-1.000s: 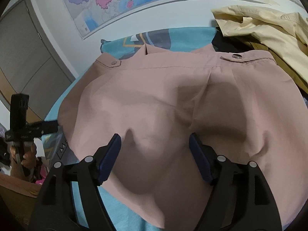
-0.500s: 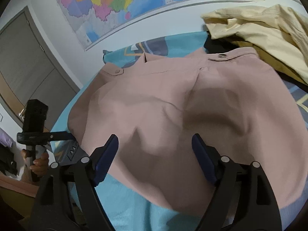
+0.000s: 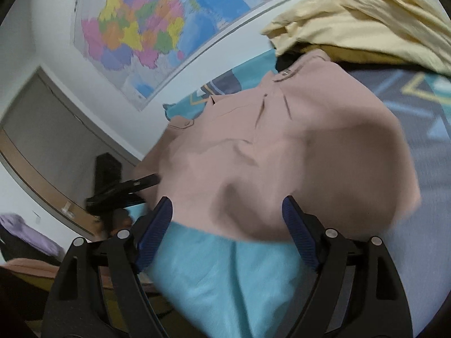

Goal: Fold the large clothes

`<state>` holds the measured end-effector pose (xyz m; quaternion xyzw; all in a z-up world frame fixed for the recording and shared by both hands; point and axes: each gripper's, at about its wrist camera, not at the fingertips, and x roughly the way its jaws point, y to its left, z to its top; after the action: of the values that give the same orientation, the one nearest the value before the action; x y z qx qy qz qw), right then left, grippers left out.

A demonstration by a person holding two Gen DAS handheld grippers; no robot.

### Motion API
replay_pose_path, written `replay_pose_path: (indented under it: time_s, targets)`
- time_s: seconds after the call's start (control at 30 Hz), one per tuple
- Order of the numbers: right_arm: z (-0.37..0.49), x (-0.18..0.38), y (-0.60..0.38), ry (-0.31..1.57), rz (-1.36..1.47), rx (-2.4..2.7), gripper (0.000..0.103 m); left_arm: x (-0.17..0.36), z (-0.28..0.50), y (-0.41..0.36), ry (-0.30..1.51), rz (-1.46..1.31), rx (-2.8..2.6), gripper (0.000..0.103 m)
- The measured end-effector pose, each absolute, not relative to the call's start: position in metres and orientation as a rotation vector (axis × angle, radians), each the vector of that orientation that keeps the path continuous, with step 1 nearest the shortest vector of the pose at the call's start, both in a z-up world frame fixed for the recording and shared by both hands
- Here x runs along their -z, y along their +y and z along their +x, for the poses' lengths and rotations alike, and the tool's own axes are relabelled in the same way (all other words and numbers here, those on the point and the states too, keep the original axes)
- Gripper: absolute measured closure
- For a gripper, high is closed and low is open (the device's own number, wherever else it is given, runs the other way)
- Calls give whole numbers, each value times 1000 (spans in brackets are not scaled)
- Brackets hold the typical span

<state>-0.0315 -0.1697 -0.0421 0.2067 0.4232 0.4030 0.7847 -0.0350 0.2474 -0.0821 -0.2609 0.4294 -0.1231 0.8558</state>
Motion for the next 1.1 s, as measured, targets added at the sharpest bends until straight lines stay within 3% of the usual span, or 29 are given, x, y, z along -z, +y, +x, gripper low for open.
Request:
replay_pose_path:
  time_s: [0.13, 0.3, 1.1]
  targets:
    - [-45, 56, -202, 957, 534, -811, 21, 79, -28, 241, 915, -451, 179, 31]
    - [-48, 79, -224, 996, 630, -712, 24, 81, -22, 243, 909, -462, 168, 30]
    - [28, 79, -162, 929, 547, -574, 16, 79, -17, 236, 910, -422, 100, 24]
